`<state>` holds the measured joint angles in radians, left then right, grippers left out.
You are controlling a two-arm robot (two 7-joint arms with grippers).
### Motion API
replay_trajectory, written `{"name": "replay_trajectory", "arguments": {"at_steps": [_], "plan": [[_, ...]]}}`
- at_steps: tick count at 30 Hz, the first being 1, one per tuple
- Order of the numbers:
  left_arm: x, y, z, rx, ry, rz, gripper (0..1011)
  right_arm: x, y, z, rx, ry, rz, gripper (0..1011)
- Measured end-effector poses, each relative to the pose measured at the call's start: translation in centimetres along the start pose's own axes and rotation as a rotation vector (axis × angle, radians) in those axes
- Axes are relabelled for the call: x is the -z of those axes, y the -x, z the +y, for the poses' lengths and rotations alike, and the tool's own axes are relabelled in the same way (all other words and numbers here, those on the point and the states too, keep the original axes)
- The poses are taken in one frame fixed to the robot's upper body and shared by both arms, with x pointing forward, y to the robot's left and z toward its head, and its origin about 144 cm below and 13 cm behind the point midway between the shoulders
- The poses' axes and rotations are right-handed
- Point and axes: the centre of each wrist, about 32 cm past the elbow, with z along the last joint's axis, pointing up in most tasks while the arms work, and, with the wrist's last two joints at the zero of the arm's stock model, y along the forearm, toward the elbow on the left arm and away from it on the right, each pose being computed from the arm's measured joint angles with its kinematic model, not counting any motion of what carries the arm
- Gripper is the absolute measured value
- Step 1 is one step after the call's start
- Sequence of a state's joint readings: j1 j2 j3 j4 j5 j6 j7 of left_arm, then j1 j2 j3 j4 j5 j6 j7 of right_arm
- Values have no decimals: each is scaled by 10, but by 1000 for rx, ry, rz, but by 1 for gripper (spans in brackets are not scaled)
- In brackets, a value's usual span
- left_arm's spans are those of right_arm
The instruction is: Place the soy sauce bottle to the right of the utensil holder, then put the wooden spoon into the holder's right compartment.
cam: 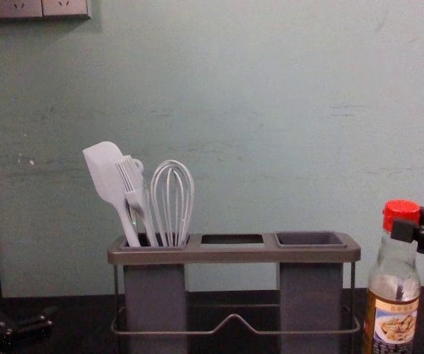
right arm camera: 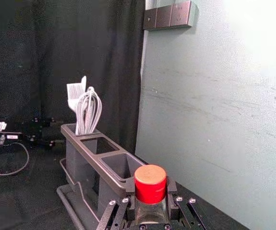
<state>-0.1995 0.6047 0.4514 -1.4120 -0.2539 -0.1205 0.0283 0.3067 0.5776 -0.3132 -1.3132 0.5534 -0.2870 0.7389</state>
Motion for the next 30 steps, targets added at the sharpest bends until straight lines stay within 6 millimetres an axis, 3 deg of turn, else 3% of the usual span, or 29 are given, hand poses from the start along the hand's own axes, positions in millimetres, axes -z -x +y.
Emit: {"name": "replay_trajectory", "arguments": {"at_steps": [30], "plan": [[0, 0, 0, 0, 0, 0, 1005, 23, -8, 10, 43, 39, 66, 369]]}}
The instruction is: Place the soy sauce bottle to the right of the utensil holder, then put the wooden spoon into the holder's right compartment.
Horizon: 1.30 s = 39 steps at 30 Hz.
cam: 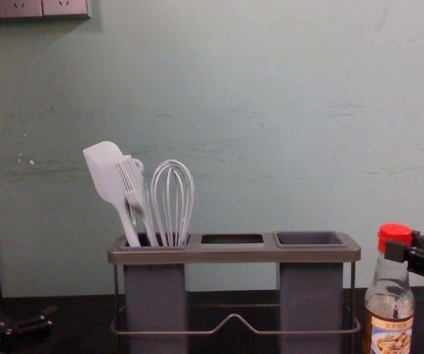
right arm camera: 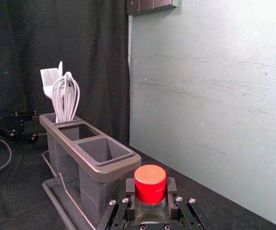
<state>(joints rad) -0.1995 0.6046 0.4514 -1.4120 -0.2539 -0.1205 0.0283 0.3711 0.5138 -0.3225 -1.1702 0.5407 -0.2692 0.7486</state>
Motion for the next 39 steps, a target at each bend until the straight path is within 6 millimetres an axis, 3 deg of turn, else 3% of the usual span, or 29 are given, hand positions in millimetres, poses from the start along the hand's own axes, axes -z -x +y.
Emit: {"name": "replay_trajectory", "arguments": {"at_steps": [31, 34, 39], "plan": [[0, 0, 0, 0, 0, 0, 1005, 2, 1, 1, -4, 3, 50, 369], [0, 0, 0, 0, 0, 0, 1005, 2, 1, 1, -6, 8, 50, 421], [0, 0, 0, 0, 0, 0, 1005, 2, 1, 1, -5, 8, 50, 618]]}}
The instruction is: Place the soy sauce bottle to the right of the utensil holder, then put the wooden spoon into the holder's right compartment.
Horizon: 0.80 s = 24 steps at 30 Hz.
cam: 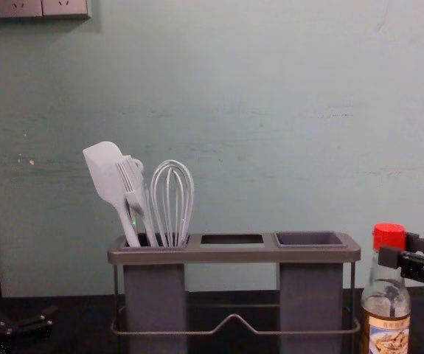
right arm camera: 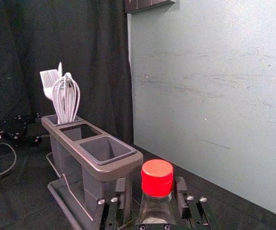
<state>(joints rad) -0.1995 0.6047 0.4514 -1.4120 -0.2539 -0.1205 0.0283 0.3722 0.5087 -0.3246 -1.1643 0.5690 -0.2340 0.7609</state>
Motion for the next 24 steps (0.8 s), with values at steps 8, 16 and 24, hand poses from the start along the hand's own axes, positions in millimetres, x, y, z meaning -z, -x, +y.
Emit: {"name": "replay_trajectory", "arguments": {"at_steps": [8, 16, 24], "plan": [[0, 0, 0, 0, 0, 0, 1005, 0, 0, 0, 0, -2, -1, 840], [0, 0, 0, 0, 0, 0, 1005, 0, 0, 0, 2, -3, -2, 1002], [0, 0, 0, 0, 0, 0, 1005, -1, 1, -1, 6, -6, -5, 1003]]}}
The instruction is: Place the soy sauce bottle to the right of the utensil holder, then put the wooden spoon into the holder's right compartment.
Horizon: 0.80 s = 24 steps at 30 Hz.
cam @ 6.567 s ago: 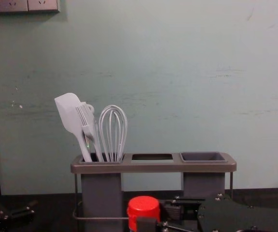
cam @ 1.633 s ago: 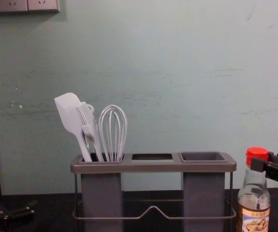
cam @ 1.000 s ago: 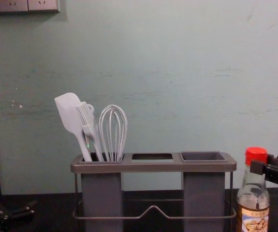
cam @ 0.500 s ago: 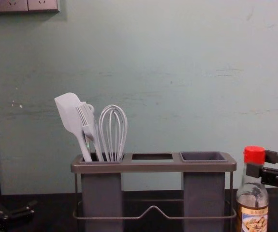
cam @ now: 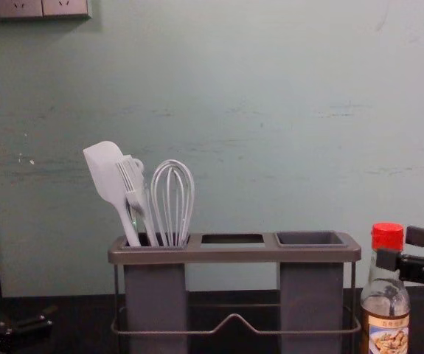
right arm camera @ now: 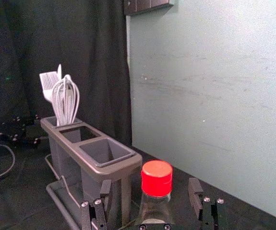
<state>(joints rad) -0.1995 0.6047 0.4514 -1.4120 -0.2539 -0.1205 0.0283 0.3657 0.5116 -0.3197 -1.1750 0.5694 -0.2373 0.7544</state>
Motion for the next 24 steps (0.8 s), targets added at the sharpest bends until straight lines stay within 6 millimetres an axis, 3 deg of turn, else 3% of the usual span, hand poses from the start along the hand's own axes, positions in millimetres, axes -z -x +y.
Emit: {"name": "replay_trajectory", "arguments": {"at_steps": [12, 24], "plan": [[0, 0, 0, 0, 0, 0, 1005, -33, 11, -14, 34, -65, -75, 1003], [0, 0, 0, 0, 0, 0, 1005, -80, 51, -23, 51, -78, -202, 1003]]}}
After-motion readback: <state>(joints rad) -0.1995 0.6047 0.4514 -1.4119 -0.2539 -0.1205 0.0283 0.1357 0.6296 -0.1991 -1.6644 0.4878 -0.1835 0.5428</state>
